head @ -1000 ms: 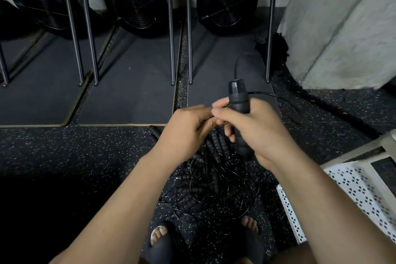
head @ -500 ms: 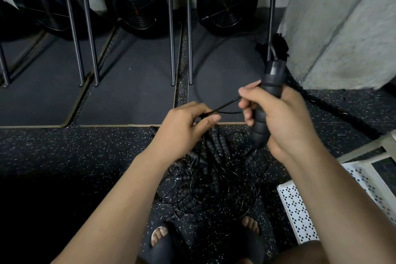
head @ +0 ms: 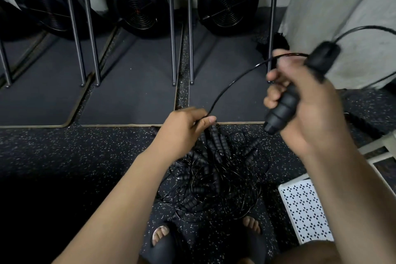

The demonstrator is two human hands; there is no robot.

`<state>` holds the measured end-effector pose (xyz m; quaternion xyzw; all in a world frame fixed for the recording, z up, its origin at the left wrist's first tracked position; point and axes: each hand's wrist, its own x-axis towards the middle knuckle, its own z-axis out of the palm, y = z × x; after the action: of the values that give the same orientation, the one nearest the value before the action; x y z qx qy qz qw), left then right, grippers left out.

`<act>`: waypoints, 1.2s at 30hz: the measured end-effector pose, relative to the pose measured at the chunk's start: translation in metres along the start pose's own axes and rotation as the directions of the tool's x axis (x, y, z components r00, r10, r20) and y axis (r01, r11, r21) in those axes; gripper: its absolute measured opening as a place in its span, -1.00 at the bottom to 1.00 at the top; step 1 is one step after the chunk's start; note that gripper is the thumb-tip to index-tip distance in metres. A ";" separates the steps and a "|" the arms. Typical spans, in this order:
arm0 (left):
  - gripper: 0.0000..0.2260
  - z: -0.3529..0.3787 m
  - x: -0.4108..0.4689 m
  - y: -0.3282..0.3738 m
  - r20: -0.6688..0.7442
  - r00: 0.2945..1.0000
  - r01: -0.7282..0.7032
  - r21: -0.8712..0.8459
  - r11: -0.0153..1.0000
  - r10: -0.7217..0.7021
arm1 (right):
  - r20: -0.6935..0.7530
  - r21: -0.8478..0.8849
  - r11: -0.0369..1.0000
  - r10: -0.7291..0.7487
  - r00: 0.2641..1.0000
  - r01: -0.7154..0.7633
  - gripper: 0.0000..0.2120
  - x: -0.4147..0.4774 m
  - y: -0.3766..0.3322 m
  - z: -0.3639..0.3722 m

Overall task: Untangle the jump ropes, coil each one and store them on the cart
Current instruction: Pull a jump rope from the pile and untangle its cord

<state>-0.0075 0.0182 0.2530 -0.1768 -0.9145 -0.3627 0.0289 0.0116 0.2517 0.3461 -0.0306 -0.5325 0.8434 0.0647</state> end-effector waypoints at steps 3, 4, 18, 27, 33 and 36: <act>-0.65 0.004 0.001 0.006 -0.064 0.996 -0.060 -0.058 0.997 0.056 | 0.025 -0.297 0.955 0.004 1.000 0.003 -0.78 -0.008 0.022 0.013; -0.64 0.005 0.001 0.008 -0.077 0.994 -0.076 -0.070 0.995 0.071 | 0.059 -0.345 0.938 0.049 0.997 -0.026 -0.78 -0.011 0.029 0.016; -0.79 0.001 -0.001 0.013 -0.095 0.992 -0.088 -0.096 0.991 0.079 | 0.068 -0.655 0.756 0.065 0.996 -0.004 -0.89 -0.013 0.052 0.016; -0.77 -0.006 0.000 0.003 -0.081 0.997 -0.003 -0.096 0.995 -0.005 | 0.071 -0.292 0.952 -0.073 0.995 0.090 -0.84 -0.010 0.016 0.012; -0.78 -0.004 0.000 -0.009 -0.062 0.998 0.028 -0.006 1.000 -0.028 | -0.023 0.049 0.998 -0.043 0.999 0.045 -0.84 -0.001 -0.006 0.001; -0.77 -0.005 0.001 -0.010 -0.057 0.998 0.024 0.012 1.000 -0.023 | -0.050 0.137 0.991 0.014 0.999 -0.007 -0.91 0.003 -0.008 -0.007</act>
<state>-0.0123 0.0087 0.2500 -0.1554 -0.9176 -0.3621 0.0515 0.0103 0.2620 0.3505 -0.0503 -0.4715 0.8772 0.0756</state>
